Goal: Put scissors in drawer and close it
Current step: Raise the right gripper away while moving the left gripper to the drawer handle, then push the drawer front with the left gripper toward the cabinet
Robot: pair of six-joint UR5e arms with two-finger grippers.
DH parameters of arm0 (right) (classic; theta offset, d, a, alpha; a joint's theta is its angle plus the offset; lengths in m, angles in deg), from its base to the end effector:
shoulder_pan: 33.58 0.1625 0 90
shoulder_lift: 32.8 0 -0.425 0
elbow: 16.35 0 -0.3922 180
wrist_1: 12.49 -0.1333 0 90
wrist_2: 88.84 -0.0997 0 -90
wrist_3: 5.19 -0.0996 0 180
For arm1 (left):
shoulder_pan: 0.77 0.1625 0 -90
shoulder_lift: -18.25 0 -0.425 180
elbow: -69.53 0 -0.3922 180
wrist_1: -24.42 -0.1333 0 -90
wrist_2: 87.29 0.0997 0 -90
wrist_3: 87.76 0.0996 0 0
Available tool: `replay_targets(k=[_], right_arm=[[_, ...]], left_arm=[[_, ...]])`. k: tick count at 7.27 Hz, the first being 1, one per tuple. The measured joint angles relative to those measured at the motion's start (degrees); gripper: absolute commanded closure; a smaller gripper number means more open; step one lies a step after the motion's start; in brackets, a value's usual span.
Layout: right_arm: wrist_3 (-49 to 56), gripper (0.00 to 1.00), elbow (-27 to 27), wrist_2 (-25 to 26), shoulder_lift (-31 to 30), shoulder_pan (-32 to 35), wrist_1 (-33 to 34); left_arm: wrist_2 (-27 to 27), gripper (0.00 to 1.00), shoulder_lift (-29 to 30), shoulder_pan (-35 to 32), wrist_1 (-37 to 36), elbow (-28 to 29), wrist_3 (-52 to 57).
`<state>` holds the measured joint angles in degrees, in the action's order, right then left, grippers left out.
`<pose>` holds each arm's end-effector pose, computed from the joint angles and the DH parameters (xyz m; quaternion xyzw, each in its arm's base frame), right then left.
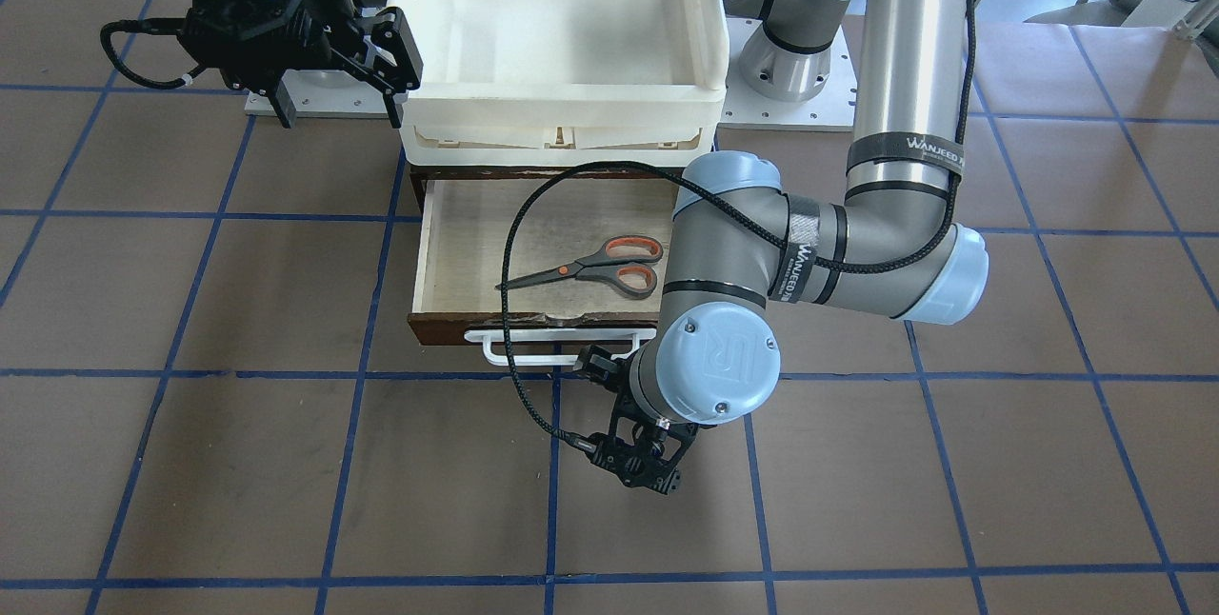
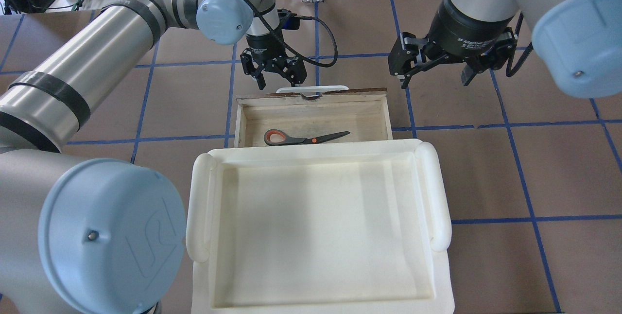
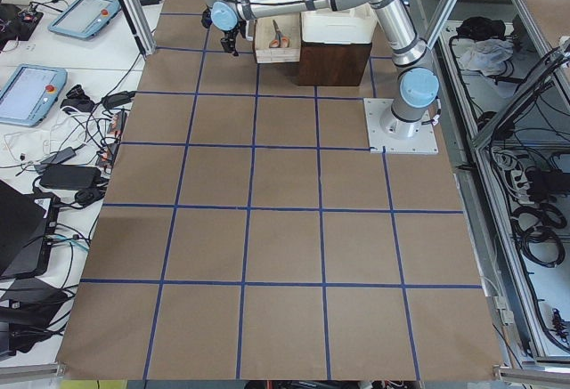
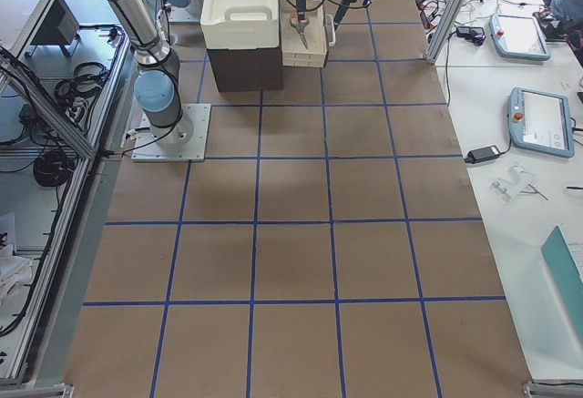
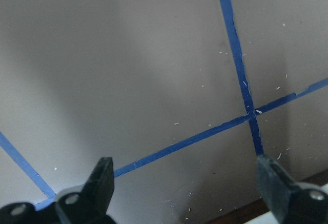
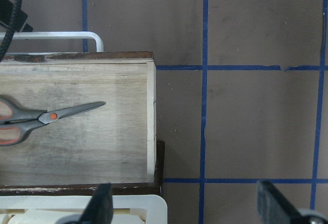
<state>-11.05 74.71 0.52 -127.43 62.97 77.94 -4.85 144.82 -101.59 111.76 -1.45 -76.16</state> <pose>0.1864 -0.4452 0.5181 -0.0062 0.9994 -0.0341 0.0093 -0.2749 -0.6582 0.2645 -0.1840 -0.9722 -0.1288 0.0662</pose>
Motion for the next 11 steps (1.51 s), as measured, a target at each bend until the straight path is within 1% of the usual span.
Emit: replay_targets(k=[5,9,11], right_arm=[[0.24,0.0,0.0,0.26,-0.12,0.0,0.3],[0.09,0.0,0.0,1.82,0.04,0.04,1.09],[0.04,0.0,0.02,1.68,0.15,0.05,1.13]], left_arm=[[0.0,0.0,-1.42,0.11,2.28,-0.54,0.09],[0.0,0.0,-2.43,-0.04,4.78,-1.02,0.17],[-0.02,0.0,-3.35,0.0,5.44,-2.42,0.25]])
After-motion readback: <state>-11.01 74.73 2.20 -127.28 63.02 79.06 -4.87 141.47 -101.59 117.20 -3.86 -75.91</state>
